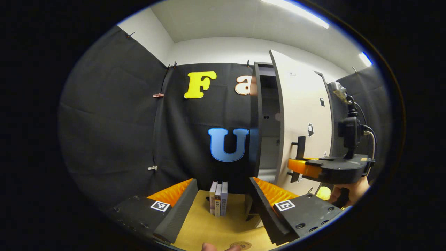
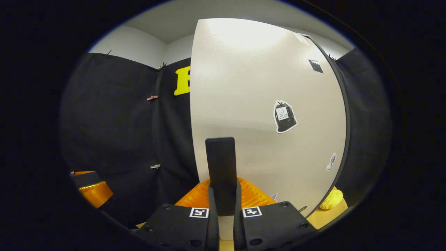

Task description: Open the cabinet door with the right hand, grasp the bottle in the cabinet with the left hand and place it on the coaster, then close the cabinet door with the right hand.

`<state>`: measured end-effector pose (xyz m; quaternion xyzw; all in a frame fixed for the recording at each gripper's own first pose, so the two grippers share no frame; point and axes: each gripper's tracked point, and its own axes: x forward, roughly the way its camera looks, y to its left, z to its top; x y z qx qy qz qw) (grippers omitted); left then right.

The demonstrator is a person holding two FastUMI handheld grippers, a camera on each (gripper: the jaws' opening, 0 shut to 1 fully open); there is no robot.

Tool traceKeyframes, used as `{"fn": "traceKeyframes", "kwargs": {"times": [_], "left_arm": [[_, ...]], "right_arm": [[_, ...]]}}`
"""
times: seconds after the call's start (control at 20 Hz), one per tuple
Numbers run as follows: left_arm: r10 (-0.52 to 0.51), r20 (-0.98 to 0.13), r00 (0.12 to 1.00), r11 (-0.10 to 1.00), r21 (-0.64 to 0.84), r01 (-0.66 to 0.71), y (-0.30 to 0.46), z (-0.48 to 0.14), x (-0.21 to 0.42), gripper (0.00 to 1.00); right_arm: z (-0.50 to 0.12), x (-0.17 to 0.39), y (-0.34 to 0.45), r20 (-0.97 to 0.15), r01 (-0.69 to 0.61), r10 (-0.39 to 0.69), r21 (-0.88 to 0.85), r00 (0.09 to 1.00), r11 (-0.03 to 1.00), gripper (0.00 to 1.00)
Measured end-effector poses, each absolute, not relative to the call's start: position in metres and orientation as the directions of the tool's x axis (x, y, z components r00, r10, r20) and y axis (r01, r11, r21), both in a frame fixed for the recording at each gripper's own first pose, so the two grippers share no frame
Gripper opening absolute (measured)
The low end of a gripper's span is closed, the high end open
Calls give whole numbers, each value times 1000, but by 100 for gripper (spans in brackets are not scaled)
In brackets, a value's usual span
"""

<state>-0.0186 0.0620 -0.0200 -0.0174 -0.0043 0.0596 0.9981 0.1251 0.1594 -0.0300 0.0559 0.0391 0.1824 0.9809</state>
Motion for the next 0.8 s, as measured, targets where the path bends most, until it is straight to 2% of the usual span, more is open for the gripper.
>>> {"fn": "traceKeyframes", "kwargs": {"times": [0.45,0.8], "left_arm": [[65,20,998,997,-33,-65,23,-16,-23,94],[17,27,999,998,-63,-16,-9,-13,-16,94]], "right_arm": [[-25,64,94,-59,-359,367,110,928,927,20],[-21,33,21,-61,-224,226,33,972,974,19]]}}
